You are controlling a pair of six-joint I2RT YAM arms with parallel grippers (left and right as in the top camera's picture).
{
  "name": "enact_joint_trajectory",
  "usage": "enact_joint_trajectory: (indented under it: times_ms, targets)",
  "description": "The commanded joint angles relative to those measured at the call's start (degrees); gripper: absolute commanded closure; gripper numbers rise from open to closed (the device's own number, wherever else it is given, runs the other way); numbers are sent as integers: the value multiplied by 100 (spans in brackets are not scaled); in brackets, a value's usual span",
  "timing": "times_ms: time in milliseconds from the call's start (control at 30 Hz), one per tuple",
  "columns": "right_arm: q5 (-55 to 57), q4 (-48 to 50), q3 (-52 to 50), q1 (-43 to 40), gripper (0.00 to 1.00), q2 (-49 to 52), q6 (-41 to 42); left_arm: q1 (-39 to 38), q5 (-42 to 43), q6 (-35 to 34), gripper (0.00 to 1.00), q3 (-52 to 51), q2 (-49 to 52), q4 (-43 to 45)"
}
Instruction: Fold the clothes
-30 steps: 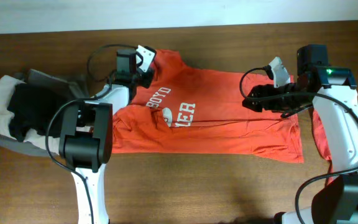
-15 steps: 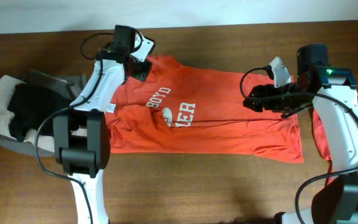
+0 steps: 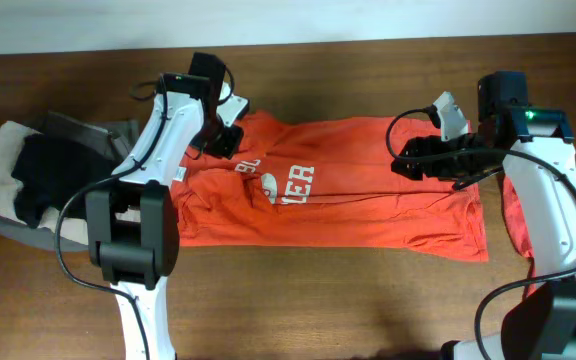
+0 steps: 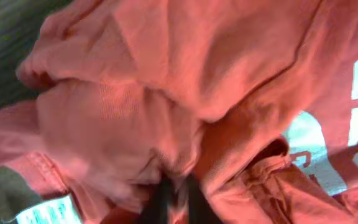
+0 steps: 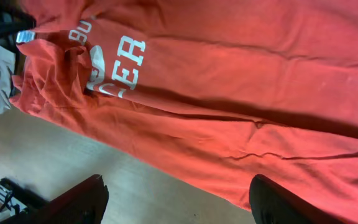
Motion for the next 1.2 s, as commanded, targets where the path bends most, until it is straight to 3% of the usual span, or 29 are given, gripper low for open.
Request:
enact_joint_trajectory:
  times_ms: [0, 33, 100, 233, 400, 700, 900, 1000, 1100, 1167]
  targets:
    - [50, -4, 63, 26, 22, -120, -20, -4, -431, -245, 72, 70, -164, 144]
    - [50, -2, 63, 26, 22, -120, -20, -7, -566, -243, 60, 70, -164, 326]
    - [50, -2, 63, 26, 22, -120, -20, -7, -772, -240, 48, 74, -164, 715]
    - [46, -2, 63, 26, 22, -120, -17, -11, -774, -195, 32, 74, -162, 1392]
    - [46, -4, 63, 26, 22, -120, -17, -20, -459, 15, 29, 68, -63, 2000]
    - [48, -50, 63, 26, 22, -120, -17, -22, -179, 328, 30, 68, 599, 2105]
    - [46, -70, 63, 26, 22, -120, -17, -22, -116, 496, 38, 68, 817, 2326]
    - [46, -85, 63, 26, 22, -120, -13, -22, -118, 691, 56, 68, 817, 2468]
    - [46, -116, 63, 26, 22, -120, -15, -22, -120, 909, 88, 70, 813, 2594]
    - [48, -131, 63, 26, 22, -120, -17, -22, -160, 990, 96, 157, 793, 2586]
